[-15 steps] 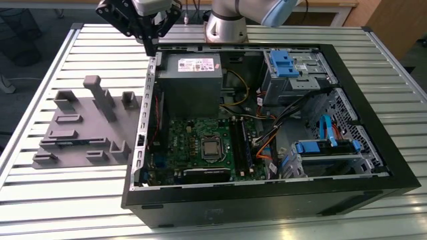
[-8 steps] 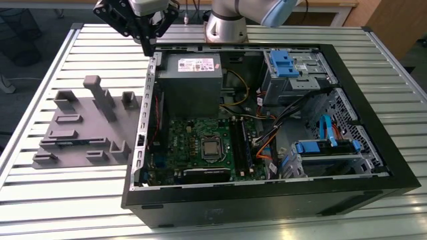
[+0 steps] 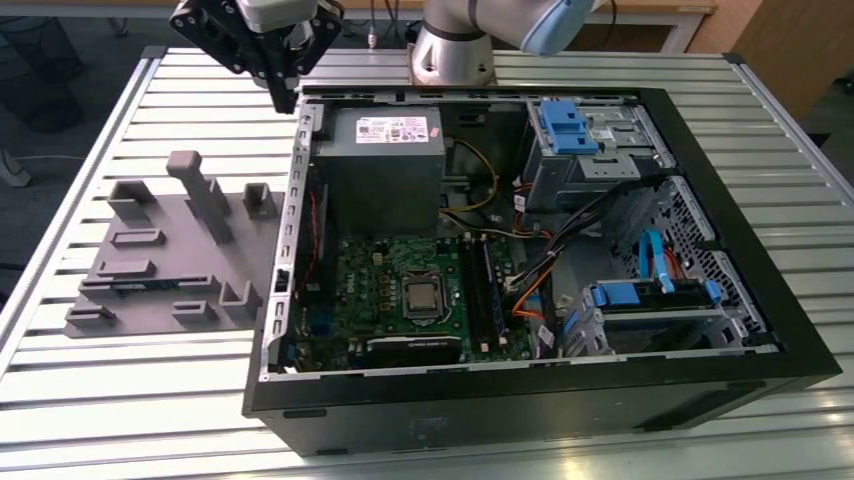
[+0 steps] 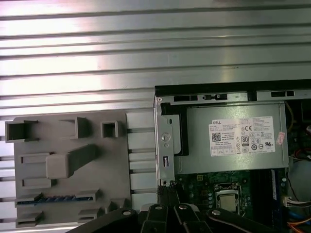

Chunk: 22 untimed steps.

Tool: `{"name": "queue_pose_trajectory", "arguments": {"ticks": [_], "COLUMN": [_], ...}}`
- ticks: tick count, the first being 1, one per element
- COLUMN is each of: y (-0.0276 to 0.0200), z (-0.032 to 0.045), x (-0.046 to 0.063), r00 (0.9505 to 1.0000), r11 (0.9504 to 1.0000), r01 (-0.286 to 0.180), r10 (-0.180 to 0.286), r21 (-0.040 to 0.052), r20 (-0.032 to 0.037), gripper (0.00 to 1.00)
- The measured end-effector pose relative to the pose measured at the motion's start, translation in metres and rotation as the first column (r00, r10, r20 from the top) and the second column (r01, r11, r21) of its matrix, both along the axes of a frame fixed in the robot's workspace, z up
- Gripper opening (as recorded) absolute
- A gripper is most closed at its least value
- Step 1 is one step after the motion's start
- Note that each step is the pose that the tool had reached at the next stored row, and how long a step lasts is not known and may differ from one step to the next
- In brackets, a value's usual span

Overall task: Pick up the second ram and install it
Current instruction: 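Reach for the second ram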

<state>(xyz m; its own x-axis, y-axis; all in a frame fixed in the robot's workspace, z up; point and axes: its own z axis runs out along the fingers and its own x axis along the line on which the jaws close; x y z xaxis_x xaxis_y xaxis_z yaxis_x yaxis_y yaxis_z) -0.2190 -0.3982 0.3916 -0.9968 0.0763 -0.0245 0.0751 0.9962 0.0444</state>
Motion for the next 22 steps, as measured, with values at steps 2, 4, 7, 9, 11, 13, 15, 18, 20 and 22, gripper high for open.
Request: {"name": "queue_pose_trajectory", "arguments": {"ticks": [2, 4, 7, 9, 11, 13, 15, 18, 20, 22], "y": [-0.0003, -0.0008, -0.0015, -0.0018, -0.0021, -0.0023, -0.0025, -0.0028, -0.0029, -0.0030], "z": [0.0000, -0.0001, -0.0001, -0.0002, -0.0002, -0.0003, -0.0003, -0.0004, -0.0005, -0.0006], "x": [-0.002, -0.005, -0.008, -0.010, -0.012, -0.014, -0.016, -0.019, -0.021, -0.023], "r00": [1.0000, 1.0000, 1.0000, 1.0000, 1.0000, 1.0000, 1.0000, 1.0000, 1.0000, 1.0000], "r11": [1.0000, 1.0000, 1.0000, 1.0000, 1.0000, 1.0000, 1.0000, 1.0000, 1.0000, 1.0000], "r01": [0.000, 0.000, 0.000, 0.000, 0.000, 0.000, 0.000, 0.000, 0.000, 0.000], "r10": [0.000, 0.000, 0.000, 0.000, 0.000, 0.000, 0.000, 0.000, 0.000, 0.000], "r21": [-0.0001, 0.0000, 0.0000, 0.0000, 0.0000, 0.0000, 0.0000, 0.0000, -0.0001, 0.0000], "r20": [0.0000, 0.0000, 0.0000, 0.0000, -0.0001, 0.0000, 0.0000, 0.0000, 0.0000, 0.0000], "gripper": [0.11, 0.11, 0.11, 0.11, 0.11, 0.11, 0.11, 0.11, 0.11, 0.11]}}
